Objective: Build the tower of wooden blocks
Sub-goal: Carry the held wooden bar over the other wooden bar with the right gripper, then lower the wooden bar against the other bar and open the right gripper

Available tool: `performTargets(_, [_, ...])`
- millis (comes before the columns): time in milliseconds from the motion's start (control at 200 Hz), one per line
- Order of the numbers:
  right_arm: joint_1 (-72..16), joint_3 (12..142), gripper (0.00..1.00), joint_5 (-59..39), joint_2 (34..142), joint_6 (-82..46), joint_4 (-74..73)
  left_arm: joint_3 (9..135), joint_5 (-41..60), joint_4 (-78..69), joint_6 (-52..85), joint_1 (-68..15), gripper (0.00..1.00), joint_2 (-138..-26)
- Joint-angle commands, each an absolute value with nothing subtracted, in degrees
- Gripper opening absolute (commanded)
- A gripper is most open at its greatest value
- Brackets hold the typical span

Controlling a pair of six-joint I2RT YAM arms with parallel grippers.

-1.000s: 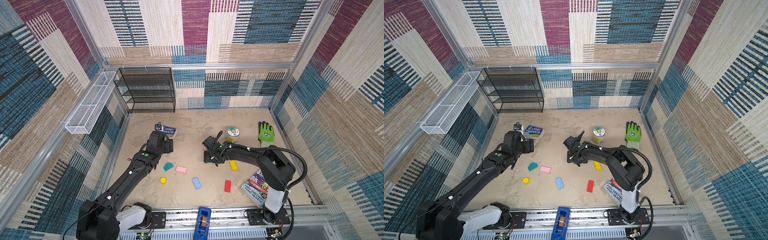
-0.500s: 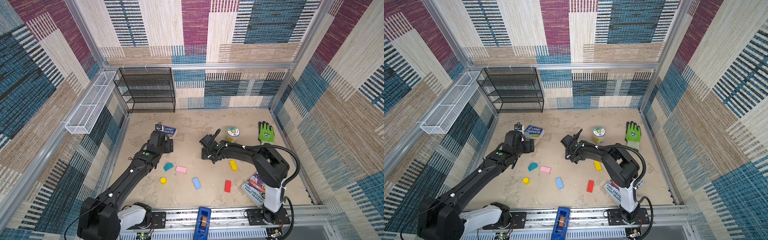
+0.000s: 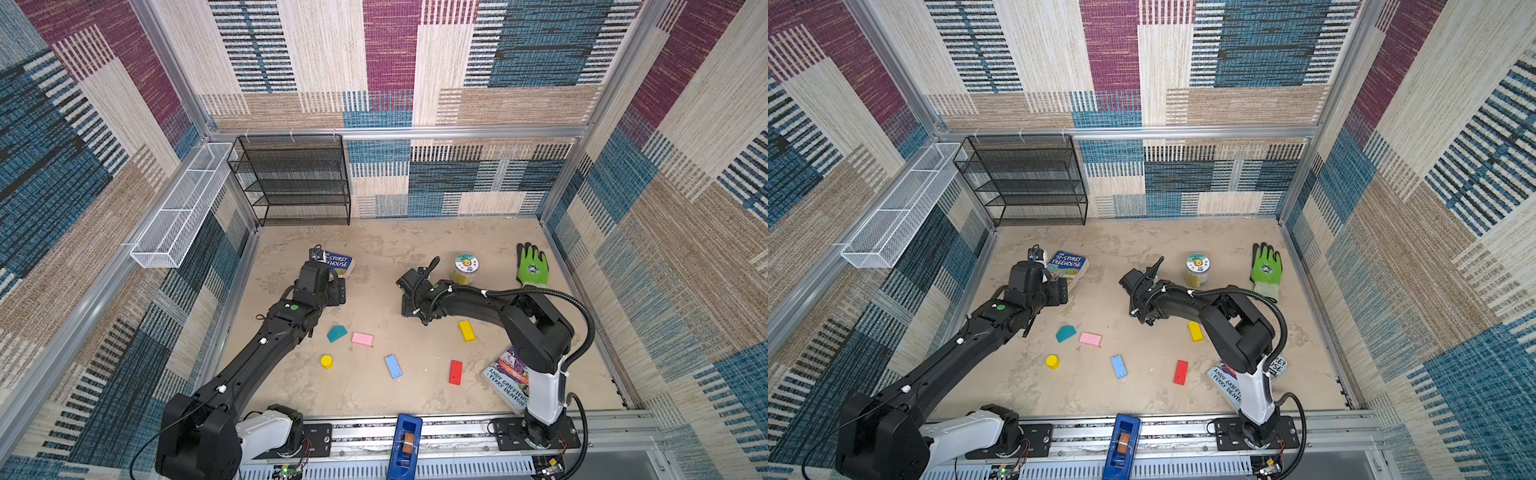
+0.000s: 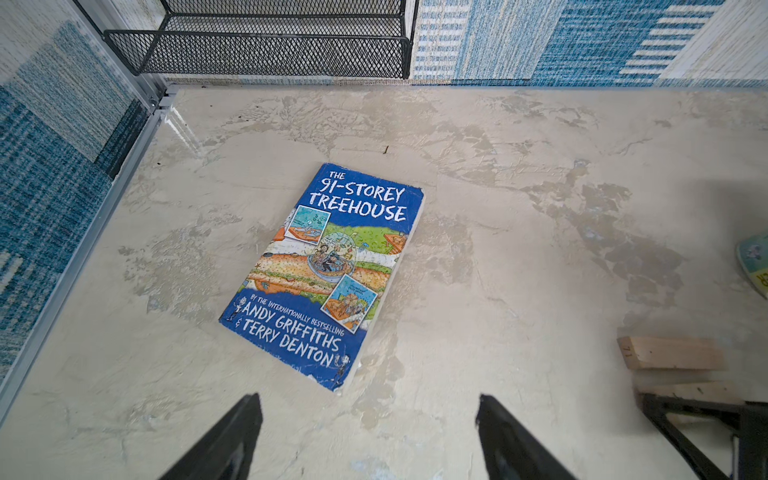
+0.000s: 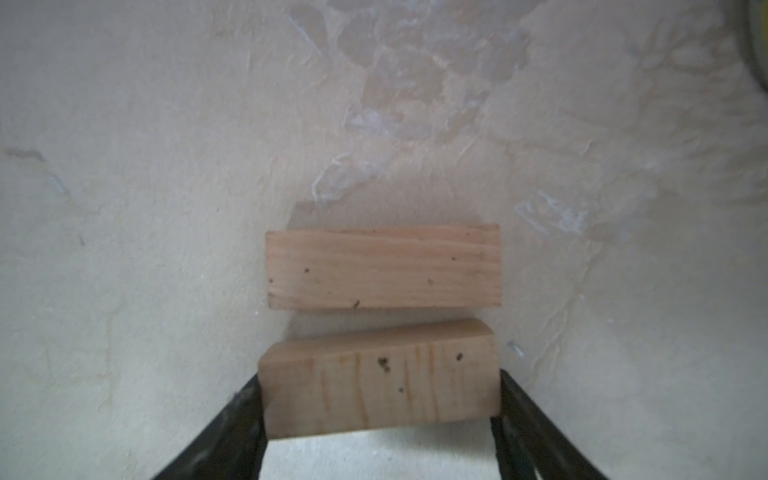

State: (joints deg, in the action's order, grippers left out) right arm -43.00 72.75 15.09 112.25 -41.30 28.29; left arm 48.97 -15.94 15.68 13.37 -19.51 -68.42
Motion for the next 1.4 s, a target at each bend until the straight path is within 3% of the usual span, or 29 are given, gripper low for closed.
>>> performTargets(0, [-42.9, 72.6, 0.7, 12.5, 113.4, -43.2, 31.0, 49.3, -15.1, 14.6, 13.7, -19.5, 0.86, -68.1])
performTargets(516, [-43.1, 73.1, 0.89, 12.0, 114.0, -43.2, 30.8, 49.0, -14.8, 14.6, 14.0, -19.1, 0.86, -68.1])
performTargets(976, [-43.2, 72.9, 0.76, 12.6, 113.8, -44.0, 31.0, 48.9, -14.5, 14.6, 14.1, -18.8, 0.86, -68.0])
performTargets(1392, [-43.2, 74.1, 0.76, 13.4, 114.5, -45.9, 31.6, 48.7, -14.4, 14.6, 14.1, -18.5, 0.86, -68.0])
